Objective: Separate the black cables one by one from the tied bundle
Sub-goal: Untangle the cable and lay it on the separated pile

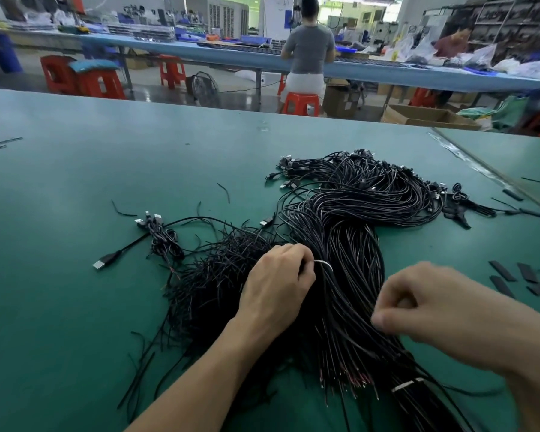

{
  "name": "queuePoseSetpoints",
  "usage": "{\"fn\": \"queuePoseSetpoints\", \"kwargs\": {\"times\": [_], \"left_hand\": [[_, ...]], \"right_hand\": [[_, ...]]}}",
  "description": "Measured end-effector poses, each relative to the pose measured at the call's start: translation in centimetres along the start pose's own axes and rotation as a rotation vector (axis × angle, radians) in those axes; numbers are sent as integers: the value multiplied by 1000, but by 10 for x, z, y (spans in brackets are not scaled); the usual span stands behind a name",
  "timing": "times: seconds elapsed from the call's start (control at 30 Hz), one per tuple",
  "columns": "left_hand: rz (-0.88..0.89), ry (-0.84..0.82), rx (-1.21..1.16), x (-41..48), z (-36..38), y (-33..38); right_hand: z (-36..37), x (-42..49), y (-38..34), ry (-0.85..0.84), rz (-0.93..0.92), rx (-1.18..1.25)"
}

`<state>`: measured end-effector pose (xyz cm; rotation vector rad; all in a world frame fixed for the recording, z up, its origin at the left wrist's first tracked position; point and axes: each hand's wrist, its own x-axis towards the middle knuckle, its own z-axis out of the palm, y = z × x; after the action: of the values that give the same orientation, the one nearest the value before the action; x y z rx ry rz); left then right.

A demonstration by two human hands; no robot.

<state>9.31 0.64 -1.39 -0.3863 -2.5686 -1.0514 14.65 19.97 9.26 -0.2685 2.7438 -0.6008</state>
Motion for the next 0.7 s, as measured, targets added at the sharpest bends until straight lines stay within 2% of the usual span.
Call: {"fn": "queuePoseSetpoints", "kwargs": {"times": [0.07,0.13,0.4,0.53,0.7], "left_hand": [[35,3,26,-1,0,3],[65,15,65,-2,-1,4],[77,-45,41,-2,-4,3],[70,-39,31,-2,-4,3],[47,-43,30,-2,-3,3]], "right_hand": [[11,14,0,223,161,-24],[27,30,-11,300,208,40],[62,53,-28,404,122,157],[66,54,-29,462,155,147],[63,51,-31,437,202,77]]}}
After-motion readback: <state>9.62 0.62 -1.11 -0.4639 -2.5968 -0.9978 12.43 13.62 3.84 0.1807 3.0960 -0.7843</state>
